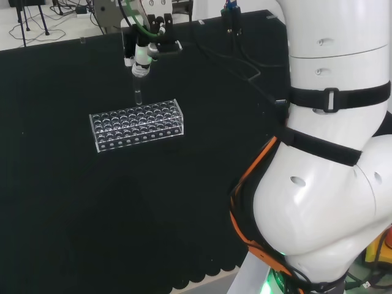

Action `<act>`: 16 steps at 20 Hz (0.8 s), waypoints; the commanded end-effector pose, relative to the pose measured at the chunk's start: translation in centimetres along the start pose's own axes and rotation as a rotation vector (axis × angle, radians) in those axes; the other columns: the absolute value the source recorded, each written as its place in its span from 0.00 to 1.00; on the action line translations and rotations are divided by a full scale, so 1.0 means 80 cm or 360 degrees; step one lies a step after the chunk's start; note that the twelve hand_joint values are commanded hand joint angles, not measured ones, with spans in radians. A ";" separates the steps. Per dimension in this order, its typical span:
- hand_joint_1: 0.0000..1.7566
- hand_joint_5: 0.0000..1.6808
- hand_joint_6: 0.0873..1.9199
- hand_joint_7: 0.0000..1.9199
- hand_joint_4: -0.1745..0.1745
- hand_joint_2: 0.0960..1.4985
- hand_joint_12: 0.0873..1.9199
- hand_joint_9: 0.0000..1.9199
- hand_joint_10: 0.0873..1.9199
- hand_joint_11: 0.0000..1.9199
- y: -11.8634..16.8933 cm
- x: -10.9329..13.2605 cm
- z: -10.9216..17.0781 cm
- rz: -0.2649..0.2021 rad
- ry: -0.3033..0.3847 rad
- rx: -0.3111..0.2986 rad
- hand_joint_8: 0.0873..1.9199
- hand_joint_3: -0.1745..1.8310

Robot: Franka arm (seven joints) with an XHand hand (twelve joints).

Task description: Put the test tube back in the rack.

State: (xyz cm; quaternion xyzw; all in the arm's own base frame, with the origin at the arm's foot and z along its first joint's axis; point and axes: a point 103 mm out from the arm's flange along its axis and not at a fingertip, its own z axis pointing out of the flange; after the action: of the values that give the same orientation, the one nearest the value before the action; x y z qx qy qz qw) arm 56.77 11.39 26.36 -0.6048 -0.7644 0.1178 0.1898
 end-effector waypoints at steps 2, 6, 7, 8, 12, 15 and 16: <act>0.82 0.88 0.00 0.76 0.00 0.31 0.54 0.75 0.18 0.71 -0.012 0.003 0.007 0.0006 0.0018 0.0028 0.29 0.47; 0.82 0.88 0.00 0.76 0.00 0.31 0.54 0.75 0.18 0.71 -0.015 0.002 0.012 -0.0004 0.0049 0.0026 0.29 0.47; 0.82 0.88 0.00 0.76 0.00 0.31 0.54 0.75 0.18 0.71 -0.016 0.001 0.012 -0.0008 0.0057 0.0021 0.29 0.47; 0.82 0.88 0.00 0.76 0.00 0.31 0.54 0.75 0.18 0.71 -0.017 0.000 0.013 -0.0007 0.0060 0.0021 0.29 0.47; 0.82 0.88 0.00 0.76 0.00 0.31 0.54 0.75 0.18 0.71 -0.013 0.006 0.017 -0.0003 0.0058 0.0032 0.29 0.47; 0.82 0.88 0.00 0.76 0.00 0.31 0.54 0.75 0.18 0.71 -0.010 0.010 0.023 -0.0005 0.0063 0.0046 0.29 0.47; 0.82 0.88 0.00 0.76 0.00 0.31 0.54 0.75 0.18 0.71 -0.009 0.011 0.025 -0.0005 0.0066 0.0049 0.29 0.47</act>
State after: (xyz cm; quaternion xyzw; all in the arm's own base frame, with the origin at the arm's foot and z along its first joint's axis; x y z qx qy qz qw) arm 55.09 11.68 25.47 -0.6036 -0.7600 0.1161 0.2113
